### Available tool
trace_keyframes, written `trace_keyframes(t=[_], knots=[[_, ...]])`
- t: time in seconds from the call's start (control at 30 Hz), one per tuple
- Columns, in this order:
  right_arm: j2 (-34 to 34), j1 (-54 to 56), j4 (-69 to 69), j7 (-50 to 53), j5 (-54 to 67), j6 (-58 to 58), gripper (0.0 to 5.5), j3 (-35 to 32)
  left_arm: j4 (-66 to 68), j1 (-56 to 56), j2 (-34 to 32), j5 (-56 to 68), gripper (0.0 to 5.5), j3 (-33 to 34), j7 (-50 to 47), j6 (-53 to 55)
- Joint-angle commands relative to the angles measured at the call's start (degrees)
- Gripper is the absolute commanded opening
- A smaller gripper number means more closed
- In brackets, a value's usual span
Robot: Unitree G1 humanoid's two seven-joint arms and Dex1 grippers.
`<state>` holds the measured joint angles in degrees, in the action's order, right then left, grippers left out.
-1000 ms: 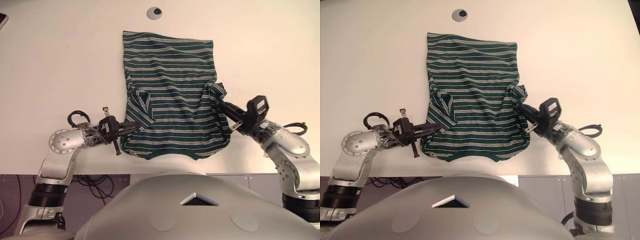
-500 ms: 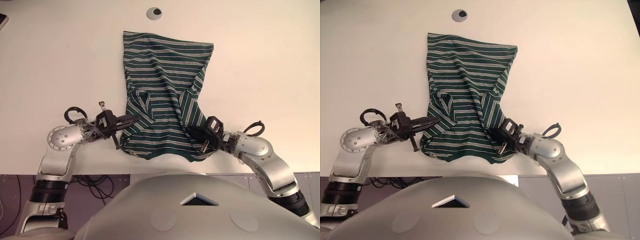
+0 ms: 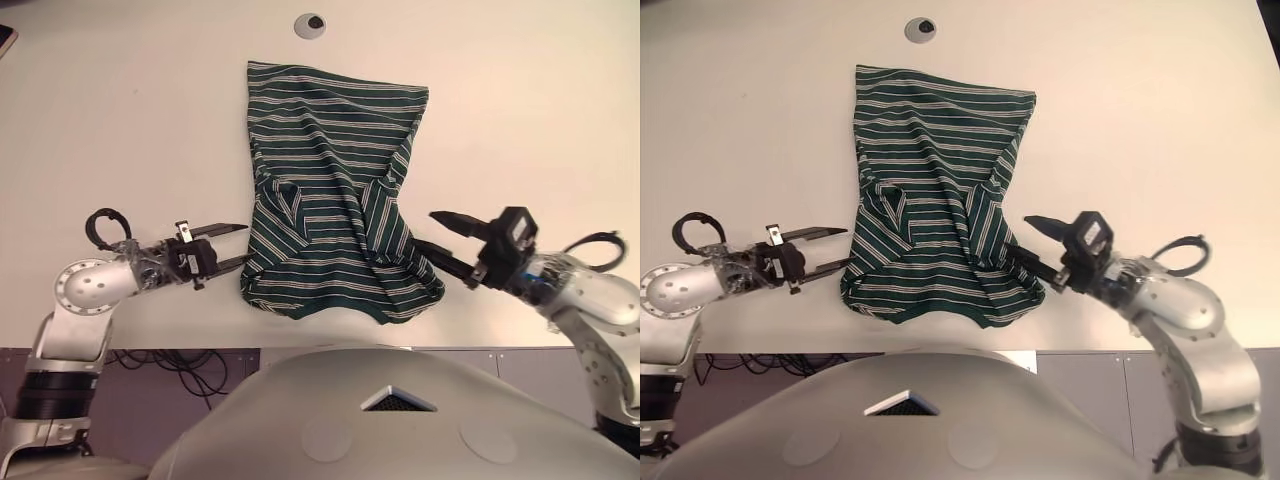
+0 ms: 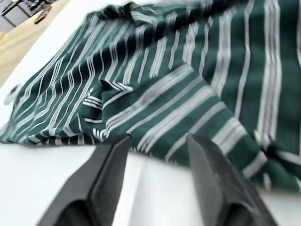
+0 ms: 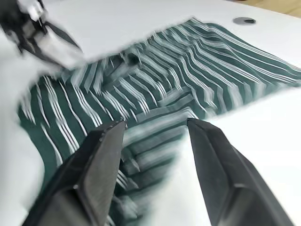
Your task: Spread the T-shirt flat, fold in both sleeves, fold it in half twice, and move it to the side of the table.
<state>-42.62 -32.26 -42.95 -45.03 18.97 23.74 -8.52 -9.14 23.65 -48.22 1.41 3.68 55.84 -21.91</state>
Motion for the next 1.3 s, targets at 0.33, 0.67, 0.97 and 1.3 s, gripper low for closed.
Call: trace_keyframes(t=[0.33, 0.67, 0.97, 1.3], knots=[[-10.4, -7.3, 16.8, -6.3, -32.4, -36.9, 2.4, 8.9, 5.1, -1.6, -7.3, -16.4, 2.43, -6.8, -2.6, -12.9], [-6.6, 0.5, 20.5, 1.0, -39.5, -42.8, 2.17, 17.5, 6.3, -6.3, -5.9, -19.0, 2.48, -18.0, -2.4, -15.3], [-7.2, 2.3, 24.0, 2.8, -42.9, -39.9, 0.58, 21.5, 9.0, -10.3, -6.8, -21.4, 1.19, -25.1, -1.2, -16.5], [-14.1, -7.9, 6.6, -8.9, -21.1, -24.3, 0.0, 13.9, -2.0, -9.0, -16.9, 0.6, 0.02, -24.0, 10.2, 0.2]])
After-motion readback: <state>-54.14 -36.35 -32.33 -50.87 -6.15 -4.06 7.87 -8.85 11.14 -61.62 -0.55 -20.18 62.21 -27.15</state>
